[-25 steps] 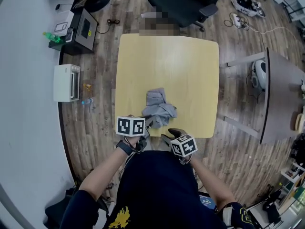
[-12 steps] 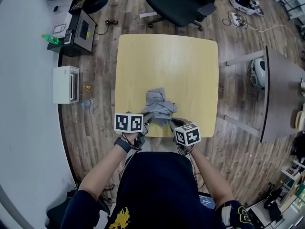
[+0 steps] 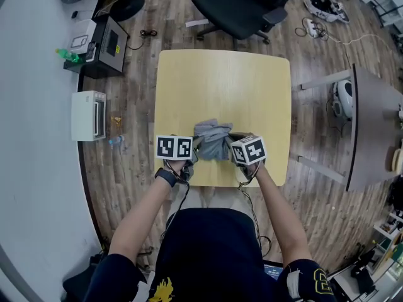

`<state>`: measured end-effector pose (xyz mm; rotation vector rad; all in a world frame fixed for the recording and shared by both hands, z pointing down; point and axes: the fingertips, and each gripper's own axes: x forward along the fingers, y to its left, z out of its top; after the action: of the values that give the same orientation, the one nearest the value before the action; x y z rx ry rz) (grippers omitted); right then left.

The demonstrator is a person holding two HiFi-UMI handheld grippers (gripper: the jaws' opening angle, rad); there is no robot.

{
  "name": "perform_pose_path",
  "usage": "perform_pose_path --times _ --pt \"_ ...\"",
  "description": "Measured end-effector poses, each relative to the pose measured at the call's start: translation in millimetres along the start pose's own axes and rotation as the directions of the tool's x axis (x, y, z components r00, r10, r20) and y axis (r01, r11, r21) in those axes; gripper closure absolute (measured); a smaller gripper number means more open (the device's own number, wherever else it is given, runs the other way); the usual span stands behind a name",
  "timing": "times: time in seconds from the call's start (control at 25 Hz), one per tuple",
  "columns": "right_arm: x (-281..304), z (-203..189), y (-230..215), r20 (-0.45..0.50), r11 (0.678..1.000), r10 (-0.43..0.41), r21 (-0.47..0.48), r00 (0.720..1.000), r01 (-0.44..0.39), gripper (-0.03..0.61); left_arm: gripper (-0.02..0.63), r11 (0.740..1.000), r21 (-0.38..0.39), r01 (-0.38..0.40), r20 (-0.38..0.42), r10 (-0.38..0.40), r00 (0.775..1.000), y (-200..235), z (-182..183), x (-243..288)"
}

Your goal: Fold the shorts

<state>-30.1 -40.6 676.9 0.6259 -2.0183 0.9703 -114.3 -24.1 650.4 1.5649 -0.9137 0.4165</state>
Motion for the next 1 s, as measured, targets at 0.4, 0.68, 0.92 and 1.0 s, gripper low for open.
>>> perform_pose_path --times 0.4,0.68,0.92,1.0 --pt "0.0 82.1 -63.3 0.198 0.97 -0.229 0.128 0.953 0.206 0.496 0.327 0.992 0.096 -0.086 0.17 0.069 0.983 41.3 97.0 2.8" --pt "20.6 64.8 5.3 0.274 0.99 -0.096 -0.071 0.957 0.12 0.563 0.531 0.678 0.671 -0.299 0.225 0.198 0.954 31.8 67.9 4.4" --pt "87.9 82.3 -43.7 0.19 0.984 -0.169 -0.02 0.967 0.176 0.563 0.591 0.783 0.559 -0.274 0.15 0.229 0.962 88.9 92.6 73.4" --pt "96.8 87.3 -51.1 0.185 0.984 -0.169 -0.023 0.968 0.176 0.563 0.594 0.797 0.55 -0.25 0.135 0.211 0.968 94.7 98.5 84.7"
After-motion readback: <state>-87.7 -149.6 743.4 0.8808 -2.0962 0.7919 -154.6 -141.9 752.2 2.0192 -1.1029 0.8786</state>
